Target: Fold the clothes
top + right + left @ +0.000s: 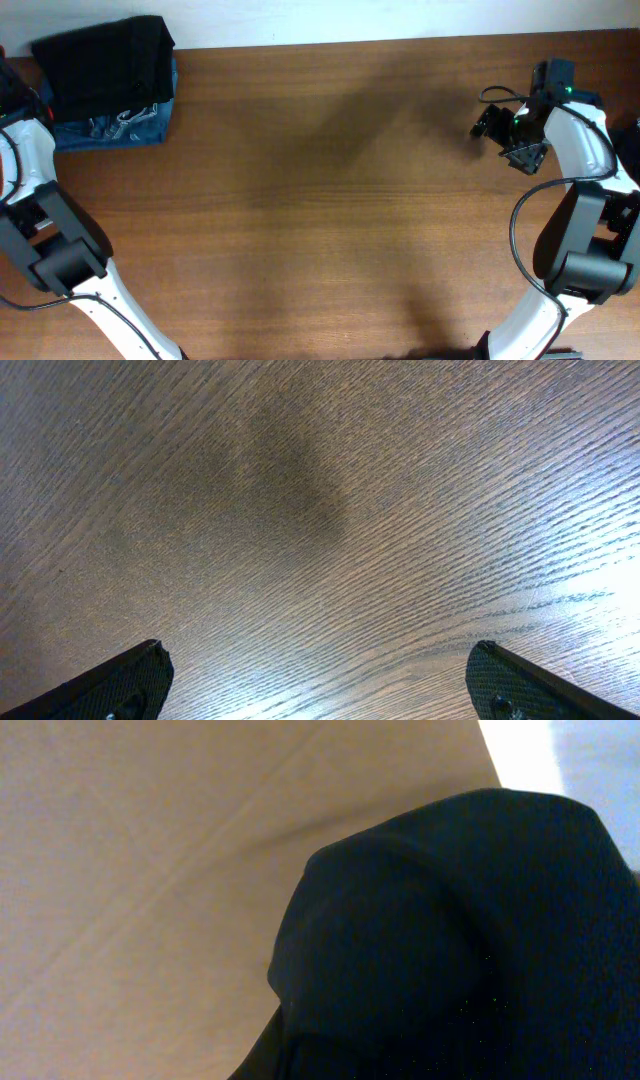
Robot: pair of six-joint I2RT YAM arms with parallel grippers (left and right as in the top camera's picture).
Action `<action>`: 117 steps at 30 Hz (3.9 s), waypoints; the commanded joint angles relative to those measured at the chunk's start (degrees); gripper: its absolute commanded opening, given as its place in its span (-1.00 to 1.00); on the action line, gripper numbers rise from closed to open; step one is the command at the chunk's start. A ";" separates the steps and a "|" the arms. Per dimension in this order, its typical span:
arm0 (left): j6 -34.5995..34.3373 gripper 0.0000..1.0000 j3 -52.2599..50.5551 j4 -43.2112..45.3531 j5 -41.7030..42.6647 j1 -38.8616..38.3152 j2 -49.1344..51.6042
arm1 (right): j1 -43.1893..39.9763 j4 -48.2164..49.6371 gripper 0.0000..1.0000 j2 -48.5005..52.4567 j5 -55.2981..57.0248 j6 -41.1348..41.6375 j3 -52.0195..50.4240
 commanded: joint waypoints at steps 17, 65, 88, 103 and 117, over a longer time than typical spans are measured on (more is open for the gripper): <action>-8.83 -0.88 13.62 -28.22 13.20 -5.11 -1.07 | -0.20 0.02 0.97 0.26 0.52 -0.55 -0.35; -16.26 -0.06 13.99 -29.14 28.65 -26.34 10.75 | -0.20 0.02 0.97 0.26 0.52 -0.55 -0.35; -16.33 0.61 19.65 -34.95 20.06 -25.64 3.80 | -0.20 0.02 0.98 0.26 0.52 -0.55 -0.35; -33.70 0.37 19.61 -42.38 19.04 -14.73 0.72 | -0.20 0.00 0.97 0.26 0.52 -0.55 -0.35; -33.66 -0.68 19.45 -37.48 25.05 -11.80 5.66 | -0.20 0.02 0.97 0.26 0.52 -0.55 -0.35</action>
